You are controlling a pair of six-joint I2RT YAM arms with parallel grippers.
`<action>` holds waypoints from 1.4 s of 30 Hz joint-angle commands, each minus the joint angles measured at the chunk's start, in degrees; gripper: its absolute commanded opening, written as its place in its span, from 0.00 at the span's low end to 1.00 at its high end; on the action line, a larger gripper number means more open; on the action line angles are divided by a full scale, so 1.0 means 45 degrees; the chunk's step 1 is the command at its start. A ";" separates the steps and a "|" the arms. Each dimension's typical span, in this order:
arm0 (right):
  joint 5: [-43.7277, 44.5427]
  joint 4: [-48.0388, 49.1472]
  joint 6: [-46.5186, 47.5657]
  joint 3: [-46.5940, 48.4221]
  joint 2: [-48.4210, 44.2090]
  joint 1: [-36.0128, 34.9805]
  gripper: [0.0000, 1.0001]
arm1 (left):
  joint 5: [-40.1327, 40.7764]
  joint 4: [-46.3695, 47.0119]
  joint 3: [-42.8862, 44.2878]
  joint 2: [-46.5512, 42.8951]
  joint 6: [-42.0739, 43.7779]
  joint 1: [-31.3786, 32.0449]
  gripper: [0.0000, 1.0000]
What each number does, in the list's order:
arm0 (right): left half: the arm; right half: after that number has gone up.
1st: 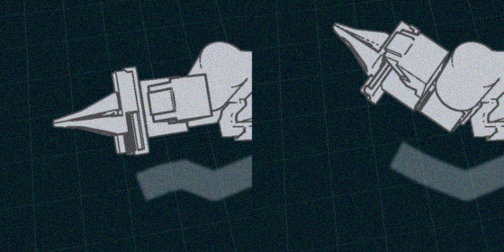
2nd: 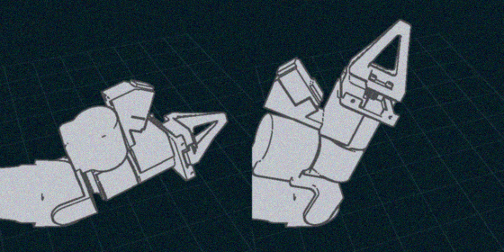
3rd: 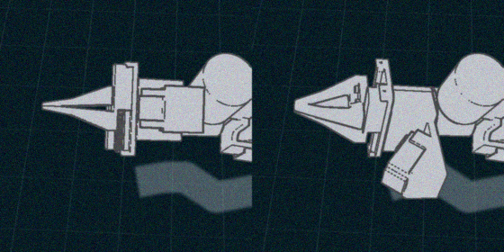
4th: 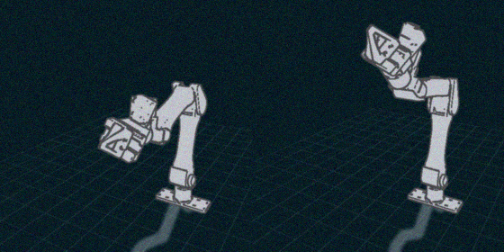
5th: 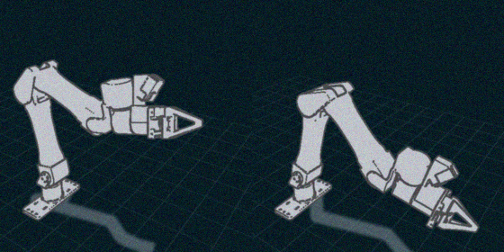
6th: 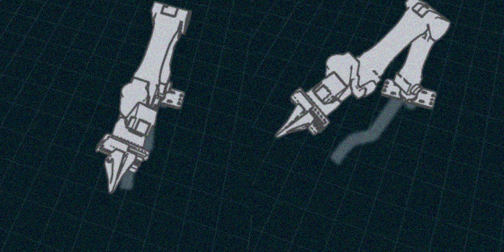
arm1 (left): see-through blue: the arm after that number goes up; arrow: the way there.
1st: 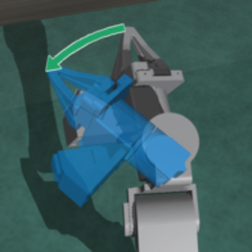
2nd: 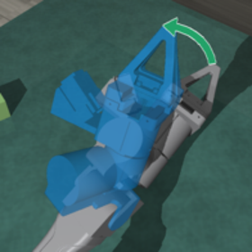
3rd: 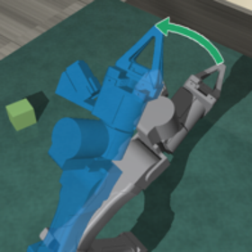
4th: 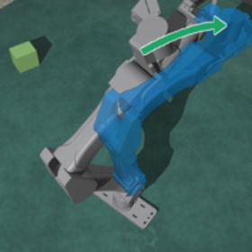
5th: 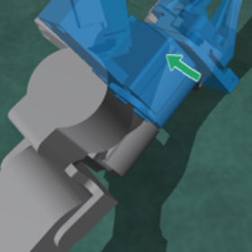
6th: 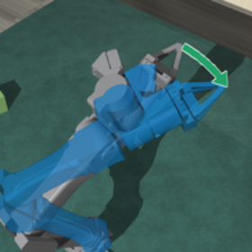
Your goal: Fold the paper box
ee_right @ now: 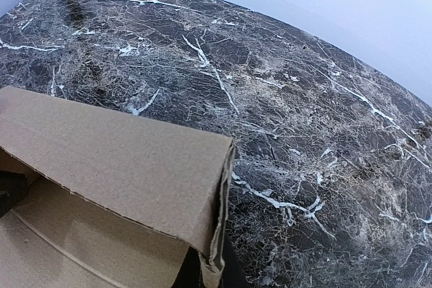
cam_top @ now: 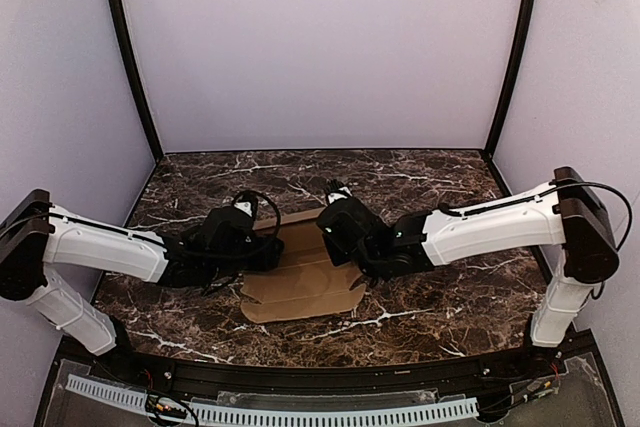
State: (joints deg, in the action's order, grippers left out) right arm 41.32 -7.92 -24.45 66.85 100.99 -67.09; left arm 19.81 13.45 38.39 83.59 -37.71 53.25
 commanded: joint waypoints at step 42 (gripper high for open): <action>-1.0488 1.8315 0.6942 -0.7265 0.1793 0.2409 0.00 | -0.3632 -0.2602 0.1120 -0.2976 0.3261 0.0105 0.52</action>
State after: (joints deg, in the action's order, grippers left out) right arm -2.22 64.31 5.82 34.30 105.32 -56.58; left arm 7.97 -2.15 40.60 67.46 -24.25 53.54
